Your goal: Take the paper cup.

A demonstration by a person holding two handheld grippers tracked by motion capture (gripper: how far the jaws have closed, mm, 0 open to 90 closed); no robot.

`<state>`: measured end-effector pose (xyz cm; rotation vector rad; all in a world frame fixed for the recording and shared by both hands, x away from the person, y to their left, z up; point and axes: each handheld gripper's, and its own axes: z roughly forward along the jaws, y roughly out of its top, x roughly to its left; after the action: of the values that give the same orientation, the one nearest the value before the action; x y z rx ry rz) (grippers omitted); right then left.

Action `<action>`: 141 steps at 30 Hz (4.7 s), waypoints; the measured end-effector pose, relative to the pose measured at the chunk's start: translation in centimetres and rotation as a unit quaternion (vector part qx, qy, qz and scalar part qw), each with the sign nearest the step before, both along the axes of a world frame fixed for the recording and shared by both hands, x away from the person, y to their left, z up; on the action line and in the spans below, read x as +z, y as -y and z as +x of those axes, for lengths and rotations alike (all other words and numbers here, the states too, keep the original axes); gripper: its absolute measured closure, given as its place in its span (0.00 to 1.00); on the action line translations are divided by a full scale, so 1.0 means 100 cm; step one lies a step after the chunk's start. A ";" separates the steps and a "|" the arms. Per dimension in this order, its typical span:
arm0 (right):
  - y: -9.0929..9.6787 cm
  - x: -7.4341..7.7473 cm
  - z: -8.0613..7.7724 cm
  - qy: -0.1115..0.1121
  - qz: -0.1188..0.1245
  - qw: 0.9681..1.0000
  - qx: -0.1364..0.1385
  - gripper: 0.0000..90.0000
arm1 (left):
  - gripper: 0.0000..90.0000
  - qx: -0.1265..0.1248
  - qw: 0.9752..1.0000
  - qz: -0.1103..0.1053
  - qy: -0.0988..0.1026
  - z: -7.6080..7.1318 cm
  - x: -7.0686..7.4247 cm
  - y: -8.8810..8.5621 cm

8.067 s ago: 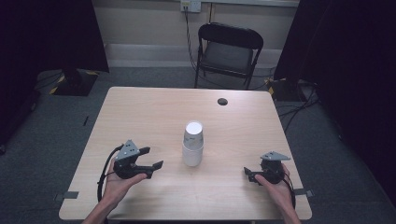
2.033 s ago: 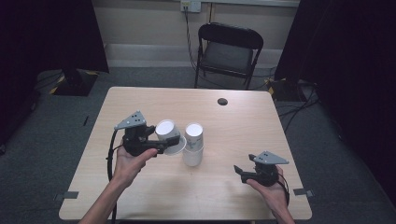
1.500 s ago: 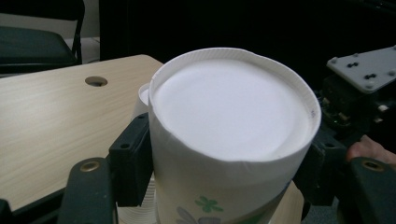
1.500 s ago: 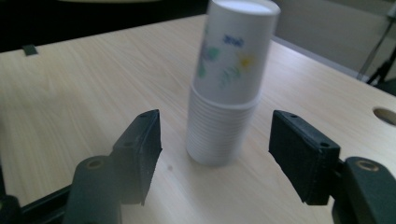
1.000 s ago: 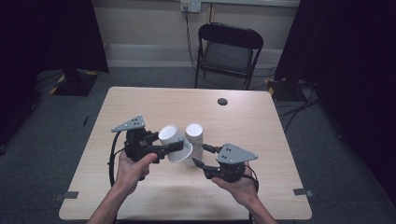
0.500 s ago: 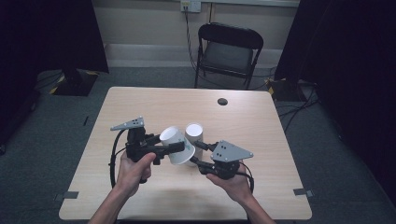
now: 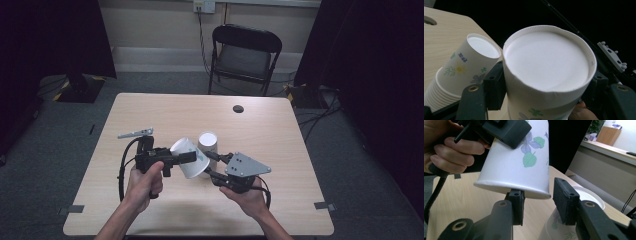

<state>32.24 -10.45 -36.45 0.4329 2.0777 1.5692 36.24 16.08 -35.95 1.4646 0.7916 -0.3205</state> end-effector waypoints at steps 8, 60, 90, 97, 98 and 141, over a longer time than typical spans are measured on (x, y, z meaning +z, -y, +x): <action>-0.001 -0.001 -0.002 0.027 -0.003 1.000 0.000 0.78 | 0.37 -0.008 1.000 -0.005 -0.008 0.001 -0.001 0.001; 0.016 0.006 0.001 0.014 0.028 0.999 -0.004 0.97 | 0.17 -0.002 0.994 0.048 0.095 -0.008 0.006 -0.010; 0.029 0.002 0.017 -0.112 -0.012 0.993 -0.020 0.98 | 0.20 0.026 0.935 0.236 0.264 -0.032 0.003 -0.013; 0.023 -0.001 0.021 -0.145 -0.052 0.988 -0.012 0.98 | 0.20 0.012 0.917 0.276 0.287 -0.035 0.000 -0.003; 0.023 -0.001 0.021 -0.145 -0.052 0.988 -0.012 0.98 | 0.20 0.011 0.915 0.281 0.290 -0.036 -0.001 -0.001; -0.001 -0.012 0.042 -0.257 -0.167 0.951 0.037 0.98 | 0.18 -0.096 0.824 0.401 0.389 -0.043 -0.036 0.047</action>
<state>36.39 -10.32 -37.65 0.7014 2.7205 1.1871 31.91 11.38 -39.59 2.2381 0.0644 0.5342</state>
